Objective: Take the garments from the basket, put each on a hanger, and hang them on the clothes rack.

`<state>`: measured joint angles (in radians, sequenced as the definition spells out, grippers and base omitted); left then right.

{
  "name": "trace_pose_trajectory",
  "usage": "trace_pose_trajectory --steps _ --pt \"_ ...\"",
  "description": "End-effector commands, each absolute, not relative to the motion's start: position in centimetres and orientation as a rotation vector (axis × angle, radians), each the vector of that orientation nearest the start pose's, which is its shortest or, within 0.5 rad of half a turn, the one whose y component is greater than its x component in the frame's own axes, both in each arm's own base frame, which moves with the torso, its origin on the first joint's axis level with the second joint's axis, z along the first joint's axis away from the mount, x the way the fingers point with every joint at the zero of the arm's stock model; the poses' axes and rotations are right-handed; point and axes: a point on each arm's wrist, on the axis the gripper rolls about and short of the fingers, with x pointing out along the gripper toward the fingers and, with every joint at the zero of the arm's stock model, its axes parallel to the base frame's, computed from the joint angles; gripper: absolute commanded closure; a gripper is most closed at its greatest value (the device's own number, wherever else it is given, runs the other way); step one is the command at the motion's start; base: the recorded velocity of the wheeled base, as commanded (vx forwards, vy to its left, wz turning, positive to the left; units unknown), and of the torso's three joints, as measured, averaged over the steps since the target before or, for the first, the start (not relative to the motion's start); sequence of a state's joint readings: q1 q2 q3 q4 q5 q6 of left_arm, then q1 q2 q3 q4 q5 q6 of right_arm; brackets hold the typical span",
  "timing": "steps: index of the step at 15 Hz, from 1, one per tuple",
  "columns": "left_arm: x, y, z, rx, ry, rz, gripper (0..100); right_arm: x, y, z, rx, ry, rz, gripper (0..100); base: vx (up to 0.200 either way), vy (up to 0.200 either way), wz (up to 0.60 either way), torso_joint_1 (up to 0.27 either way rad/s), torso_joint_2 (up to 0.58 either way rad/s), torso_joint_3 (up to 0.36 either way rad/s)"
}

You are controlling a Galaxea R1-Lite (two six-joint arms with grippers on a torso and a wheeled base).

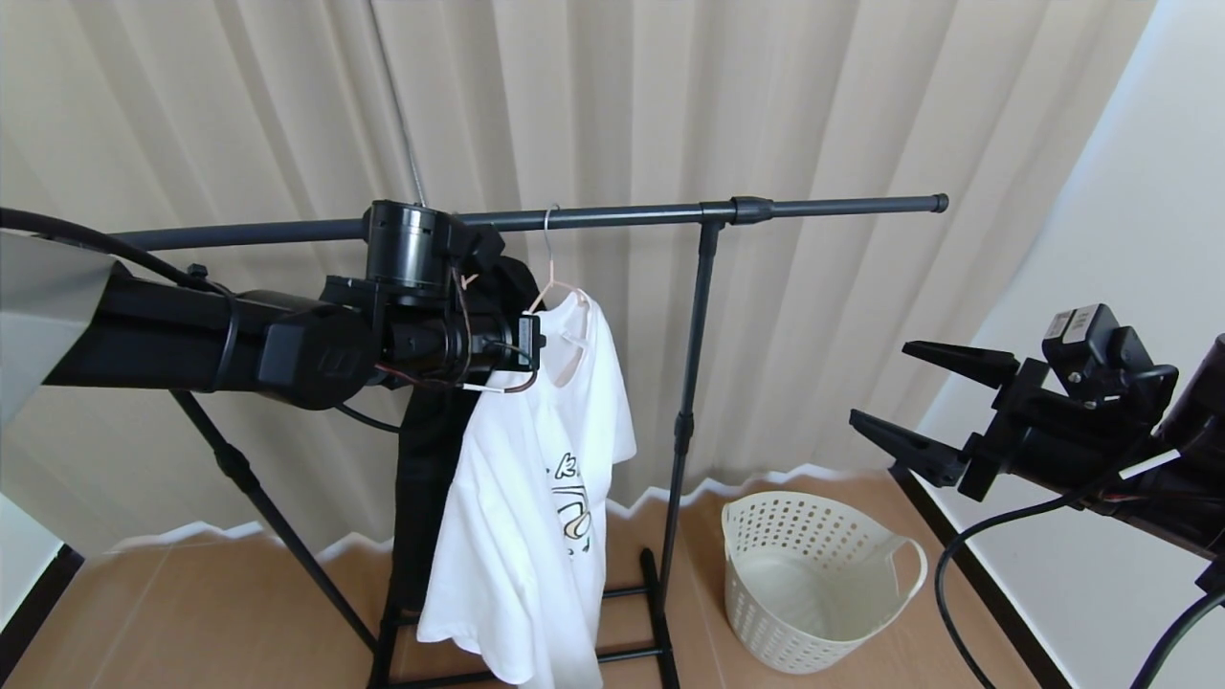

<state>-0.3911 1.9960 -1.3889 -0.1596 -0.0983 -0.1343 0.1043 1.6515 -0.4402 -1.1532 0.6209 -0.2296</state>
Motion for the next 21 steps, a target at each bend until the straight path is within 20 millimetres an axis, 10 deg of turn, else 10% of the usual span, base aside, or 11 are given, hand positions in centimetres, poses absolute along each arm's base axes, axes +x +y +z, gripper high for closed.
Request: trace_pose_trajectory --steps 1,7,8,15,21 --pt "37.3 -15.6 18.9 -0.063 0.485 -0.449 100 25.2 4.0 15.6 -0.204 -0.025 0.729 0 0.000 0.000 0.00 0.000 0.00 0.000" --pt "37.3 -15.6 18.6 -0.062 0.491 -0.447 100 25.2 4.0 15.6 -0.204 -0.025 0.729 0 0.000 0.000 0.00 0.000 0.00 0.000" --pt "37.4 -15.6 18.7 -0.062 0.489 -0.447 0 25.2 4.0 15.6 -0.205 -0.026 0.729 0 0.000 0.000 0.00 0.000 0.00 0.000" --pt "36.9 -15.6 19.4 -0.099 0.482 -0.442 0 25.2 4.0 15.6 -0.205 -0.028 0.728 0 0.000 0.000 0.00 0.000 0.00 0.000" --pt "30.7 -13.2 24.4 -0.105 0.389 -0.456 0 24.6 3.9 16.2 -0.211 -0.050 0.726 0 0.000 0.000 0.00 0.000 0.00 0.000"
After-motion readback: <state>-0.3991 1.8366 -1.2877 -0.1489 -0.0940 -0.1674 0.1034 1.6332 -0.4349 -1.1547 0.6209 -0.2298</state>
